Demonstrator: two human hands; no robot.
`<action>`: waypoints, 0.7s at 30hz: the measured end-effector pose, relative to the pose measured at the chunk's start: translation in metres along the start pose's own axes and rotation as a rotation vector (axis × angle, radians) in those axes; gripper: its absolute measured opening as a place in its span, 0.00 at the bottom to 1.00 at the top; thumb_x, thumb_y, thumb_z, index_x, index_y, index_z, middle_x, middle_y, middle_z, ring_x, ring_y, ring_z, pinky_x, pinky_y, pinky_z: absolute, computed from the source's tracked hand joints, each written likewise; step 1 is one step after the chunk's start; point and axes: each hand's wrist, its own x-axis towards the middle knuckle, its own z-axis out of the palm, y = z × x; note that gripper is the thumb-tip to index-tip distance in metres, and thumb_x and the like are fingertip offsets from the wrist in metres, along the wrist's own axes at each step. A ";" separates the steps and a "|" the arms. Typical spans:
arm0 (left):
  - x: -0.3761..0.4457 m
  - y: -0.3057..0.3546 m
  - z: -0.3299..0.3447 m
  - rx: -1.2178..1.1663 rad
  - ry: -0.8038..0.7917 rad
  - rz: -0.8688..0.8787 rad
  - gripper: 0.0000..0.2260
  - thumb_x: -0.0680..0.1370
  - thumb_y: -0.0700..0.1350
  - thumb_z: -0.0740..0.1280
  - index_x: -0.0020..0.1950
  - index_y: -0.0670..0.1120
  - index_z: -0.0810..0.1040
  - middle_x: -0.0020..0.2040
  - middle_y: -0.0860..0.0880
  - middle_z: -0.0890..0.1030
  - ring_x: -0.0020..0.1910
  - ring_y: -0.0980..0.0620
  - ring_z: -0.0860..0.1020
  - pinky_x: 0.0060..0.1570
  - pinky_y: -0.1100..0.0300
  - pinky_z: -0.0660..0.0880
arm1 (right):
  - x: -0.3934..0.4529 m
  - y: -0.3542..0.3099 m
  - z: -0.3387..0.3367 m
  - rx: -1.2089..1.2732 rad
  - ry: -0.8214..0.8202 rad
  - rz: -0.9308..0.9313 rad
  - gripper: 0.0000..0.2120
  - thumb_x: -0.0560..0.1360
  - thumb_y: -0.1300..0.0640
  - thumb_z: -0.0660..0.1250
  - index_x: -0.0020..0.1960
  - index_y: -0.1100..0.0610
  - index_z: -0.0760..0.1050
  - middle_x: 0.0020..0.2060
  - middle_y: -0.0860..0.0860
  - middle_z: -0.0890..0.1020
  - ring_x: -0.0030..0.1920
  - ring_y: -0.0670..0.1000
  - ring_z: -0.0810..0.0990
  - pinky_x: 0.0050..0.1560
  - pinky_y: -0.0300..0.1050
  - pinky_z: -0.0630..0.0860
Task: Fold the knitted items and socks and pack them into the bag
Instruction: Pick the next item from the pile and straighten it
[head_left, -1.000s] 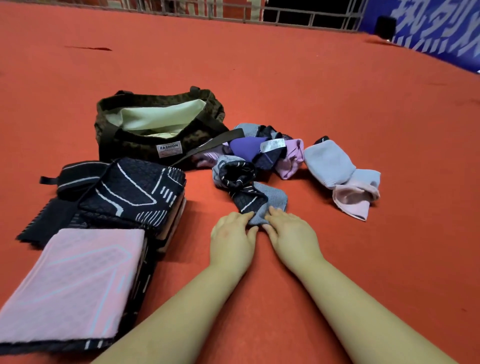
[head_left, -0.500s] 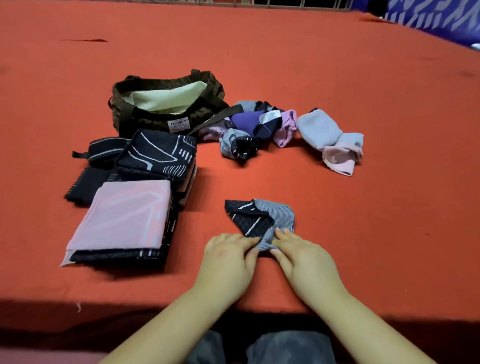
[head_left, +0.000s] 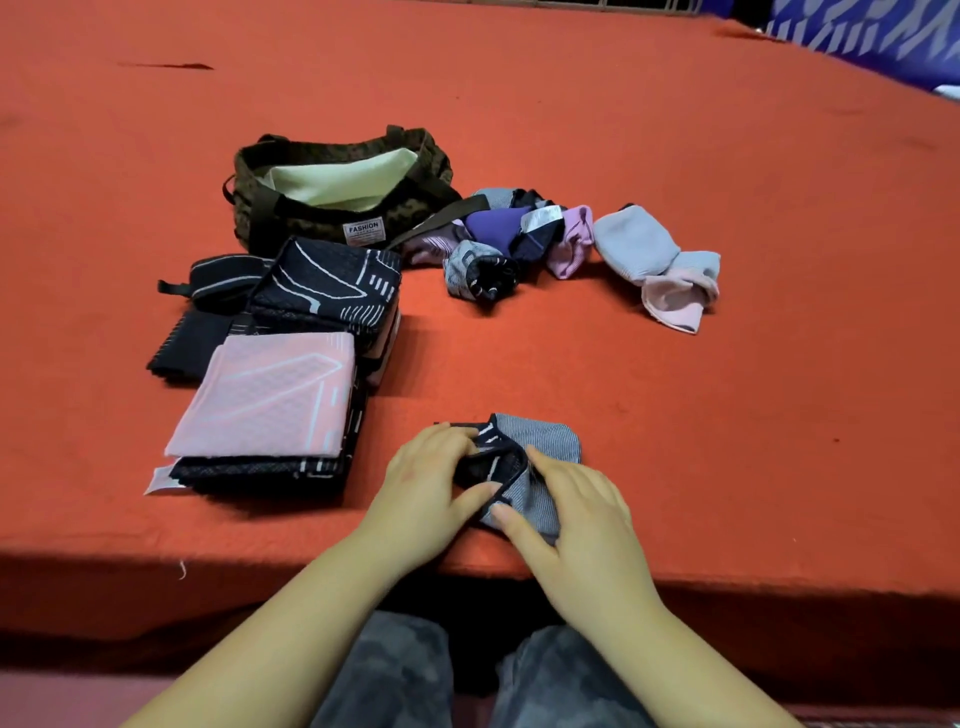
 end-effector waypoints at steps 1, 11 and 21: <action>0.000 0.000 0.000 -0.028 0.001 0.001 0.24 0.69 0.61 0.60 0.53 0.44 0.76 0.55 0.51 0.79 0.58 0.50 0.74 0.60 0.59 0.67 | 0.001 -0.002 0.004 -0.012 0.014 0.001 0.32 0.71 0.33 0.56 0.64 0.53 0.74 0.58 0.45 0.79 0.59 0.48 0.75 0.64 0.52 0.69; -0.012 -0.006 -0.004 -0.113 0.025 0.030 0.13 0.72 0.60 0.63 0.46 0.52 0.77 0.42 0.56 0.77 0.44 0.54 0.74 0.49 0.57 0.70 | 0.003 0.001 0.017 0.103 0.157 0.111 0.21 0.75 0.42 0.54 0.45 0.55 0.81 0.43 0.47 0.83 0.49 0.48 0.79 0.62 0.50 0.70; -0.017 0.040 -0.032 -0.229 0.330 0.050 0.10 0.76 0.57 0.54 0.46 0.54 0.71 0.30 0.53 0.74 0.35 0.50 0.75 0.38 0.52 0.69 | 0.019 0.019 -0.034 0.339 0.308 0.311 0.20 0.77 0.44 0.54 0.36 0.57 0.69 0.27 0.51 0.73 0.30 0.49 0.69 0.35 0.49 0.66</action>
